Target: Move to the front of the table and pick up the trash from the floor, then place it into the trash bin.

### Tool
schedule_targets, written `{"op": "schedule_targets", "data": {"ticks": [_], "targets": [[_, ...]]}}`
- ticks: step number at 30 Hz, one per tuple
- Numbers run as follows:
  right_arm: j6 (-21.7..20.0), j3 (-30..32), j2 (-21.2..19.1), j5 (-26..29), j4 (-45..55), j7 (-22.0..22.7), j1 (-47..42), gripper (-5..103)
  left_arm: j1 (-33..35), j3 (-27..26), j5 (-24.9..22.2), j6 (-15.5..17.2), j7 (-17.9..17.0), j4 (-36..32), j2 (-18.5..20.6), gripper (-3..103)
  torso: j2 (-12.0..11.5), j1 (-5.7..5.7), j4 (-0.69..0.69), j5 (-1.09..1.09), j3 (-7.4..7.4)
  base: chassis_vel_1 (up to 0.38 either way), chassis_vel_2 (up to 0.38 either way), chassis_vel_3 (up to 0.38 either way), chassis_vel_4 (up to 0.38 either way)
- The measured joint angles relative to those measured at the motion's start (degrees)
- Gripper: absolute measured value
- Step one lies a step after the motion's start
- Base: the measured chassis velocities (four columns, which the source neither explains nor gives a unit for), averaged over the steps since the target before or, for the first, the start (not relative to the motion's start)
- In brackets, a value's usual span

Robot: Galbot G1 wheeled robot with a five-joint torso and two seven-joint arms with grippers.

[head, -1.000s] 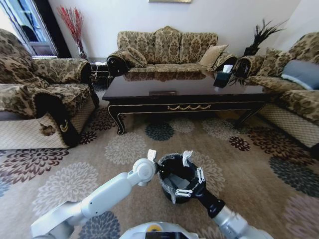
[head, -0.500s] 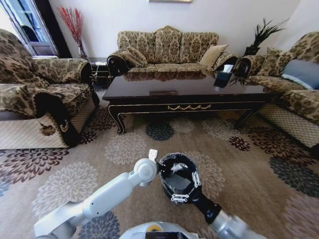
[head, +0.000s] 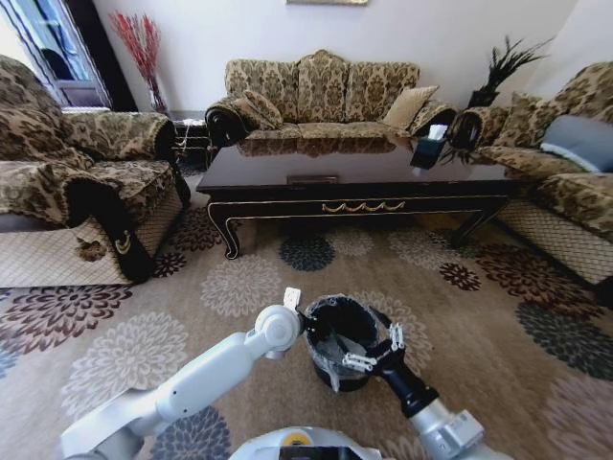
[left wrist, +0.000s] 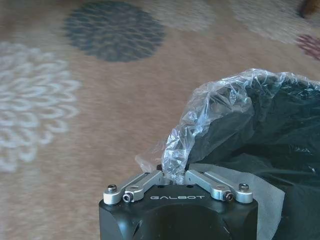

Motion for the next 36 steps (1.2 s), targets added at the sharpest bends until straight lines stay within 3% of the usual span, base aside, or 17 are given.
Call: {"op": "schedule_targets", "data": {"ticks": [4,8,14,20,23,28,36], "targets": [[-1.77,1.07,-3.2,5.83,-4.08,4.51,4.6,100,0.62,-4.56,-0.02,0.0,1.37,0.81,2.41,2,0.0,0.0,0.01,0.02,0.0,0.0,0.0,0.0,0.0],[-5.55,1.53,-8.58,16.51,-10.06,9.02,11.78,100,1.28,-11.98,-1.35,-0.01,2.9,1.57,6.5,2,0.0,0.0,0.01,0.03,0.0,0.0,0.0,0.0,0.0],[-9.49,-1.27,-13.75,25.56,-19.92,11.0,21.48,100,6.66,-20.91,-1.76,-0.01,5.27,0.78,11.85,2,0.0,0.0,0.0,0.01,0.0,0.0,0.0,0.0,0.0],[-13.68,-6.48,-15.27,31.37,-33.23,12.13,30.23,100,15.09,-28.11,-0.03,-0.01,8.45,-1.74,18.65,2,0.0,0.0,0.03,0.04,0.0,0.0,0.0,0.0,0.0],[-15.53,-8.69,-15.28,34.07,-37.03,13.0,32.42,100,18.41,-30.19,0.86,0.01,9.16,-3.18,20.02,2,0.0,0.0,0.03,0.01,0.0,0.0,0.0,0.0,0.0],[-17.87,-13.5,-15.12,36.02,-43.29,13.9,35.67,100,21.44,-32.02,1.51,0.0,9.31,-5.34,19.93,2,0.0,0.0,-0.02,0.01,0.0,0.0,0.0,0.0,0.0],[-23.97,-22.54,-13.25,40.77,-53.26,18.12,44.25,100,22.63,-31.85,1.93,0.0,8.92,-7.33,19.12,2,0.0,0.0,0.01,0.02,0.0,0.0,0.0,0.0,0.0]]}}
